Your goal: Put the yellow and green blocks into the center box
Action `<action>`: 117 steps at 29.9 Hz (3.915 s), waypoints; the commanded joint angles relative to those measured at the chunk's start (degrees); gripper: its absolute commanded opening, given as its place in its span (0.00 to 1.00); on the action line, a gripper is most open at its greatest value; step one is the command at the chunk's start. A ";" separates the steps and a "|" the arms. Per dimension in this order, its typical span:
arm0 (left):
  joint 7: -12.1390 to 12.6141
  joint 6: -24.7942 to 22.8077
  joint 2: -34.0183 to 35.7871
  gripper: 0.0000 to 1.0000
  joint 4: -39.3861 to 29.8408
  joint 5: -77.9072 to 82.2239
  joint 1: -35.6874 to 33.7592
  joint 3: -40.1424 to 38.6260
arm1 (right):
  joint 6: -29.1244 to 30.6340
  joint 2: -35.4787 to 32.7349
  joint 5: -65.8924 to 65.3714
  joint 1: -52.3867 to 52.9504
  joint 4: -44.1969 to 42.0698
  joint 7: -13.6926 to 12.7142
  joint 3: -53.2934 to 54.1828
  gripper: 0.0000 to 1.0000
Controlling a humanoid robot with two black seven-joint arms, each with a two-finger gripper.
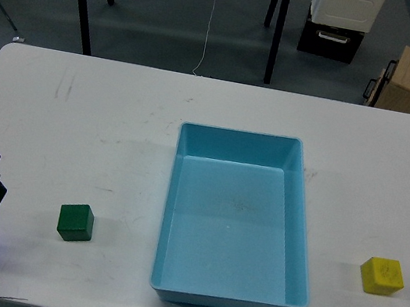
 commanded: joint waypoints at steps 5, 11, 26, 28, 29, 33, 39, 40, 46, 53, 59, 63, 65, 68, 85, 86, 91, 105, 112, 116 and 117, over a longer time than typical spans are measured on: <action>-0.09 0.00 0.00 1.00 0.01 0.09 -0.19 -0.07 | 0.00 -3.58 -0.71 -1.24 0.74 -0.79 -2.65 1.00; -0.18 0.00 0.00 1.00 0.01 0.00 -0.98 -0.25 | 0.00 -10.09 -3.17 -0.37 1.00 -0.88 -2.47 1.00; -0.09 0.00 -0.18 1.00 0.36 0.09 -4.85 0.37 | -3.57 -38.10 -16.17 10.09 0.65 -4.04 -8.61 1.00; -0.09 0.00 -0.18 1.00 0.45 0.09 -5.64 0.37 | -4.01 -42.86 -18.80 12.46 0.56 -5.36 -10.99 1.00; -0.09 0.00 -0.27 1.00 0.45 0.09 -5.99 0.45 | -4.36 -45.14 -21.08 14.47 0.48 -6.58 -13.00 1.00; -0.09 0.00 -1.41 1.00 0.45 0.18 -7.13 1.24 | -6.99 -50.07 -31.00 23.34 1.00 -10.54 -22.40 1.00; 0.00 0.00 -1.59 1.00 0.54 0.44 -7.22 1.86 | -12.18 -55.01 -48.33 43.81 2.23 -20.39 -46.64 1.00; 0.00 0.00 -1.67 1.00 0.71 0.53 -7.22 1.86 | -12.10 -55.09 -49.83 47.06 2.15 -20.65 -50.77 1.00; -0.09 0.00 -1.85 1.00 0.80 0.71 -7.49 3.26 | -10.61 -54.66 -58.71 67.02 2.06 -22.76 -72.23 1.00; -0.09 0.00 -1.76 1.00 0.98 0.71 -7.66 3.44 | -2.61 -53.16 -71.88 79.52 2.23 -26.90 -90.87 1.00; -0.09 0.00 -1.85 1.00 1.33 0.71 -7.57 3.44 | -1.11 -50.27 -77.35 79.62 1.79 -27.07 -93.88 1.00; -0.09 0.00 -1.85 1.00 1.50 0.71 -7.57 3.53 | -1.72 -46.93 -77.18 79.70 1.35 -27.07 -93.88 1.00; -0.09 0.00 -1.85 1.00 1.94 0.71 -7.57 3.44 | -1.73 -45.26 -77.18 79.79 0.39 -27.07 -93.88 1.00; -0.09 0.00 -1.85 1.00 2.30 0.71 -7.57 3.44 | -1.73 -43.06 -77.18 79.70 -1.54 -27.07 -93.88 1.00; -0.09 0.00 -1.85 1.00 3.09 0.71 -7.57 3.53 | -1.72 -44.46 -77.00 79.88 -2.08 -27.34 -93.71 0.01; -0.09 0.00 -1.85 1.00 3.09 0.71 -7.57 3.53 | -1.73 -44.81 -76.91 79.97 -1.73 -27.34 -93.44 0.01; -0.09 0.00 -1.85 1.00 3.00 0.71 -7.57 3.53 | -1.99 -48.23 -74.99 82.07 1.70 -27.16 -89.59 0.00; 0.00 0.00 -1.85 1.00 3.44 0.79 -8.45 3.62 | -1.37 -30.34 -43.51 99.92 -11.02 -26.46 -91.41 0.01; 0.00 0.00 -1.94 1.00 3.70 0.79 -8.28 3.70 | -1.37 -15.03 -44.04 99.66 -19.12 -26.55 -97.47 0.00; 0.00 0.00 -1.94 1.00 3.96 0.79 -8.28 4.67 | -1.55 -10.28 -44.13 99.66 -20.70 -26.72 -100.03 0.01; 0.00 0.00 -1.94 1.00 4.05 0.79 -8.28 4.67 | -1.55 -9.66 -44.13 99.66 -20.88 -26.72 -100.55 0.03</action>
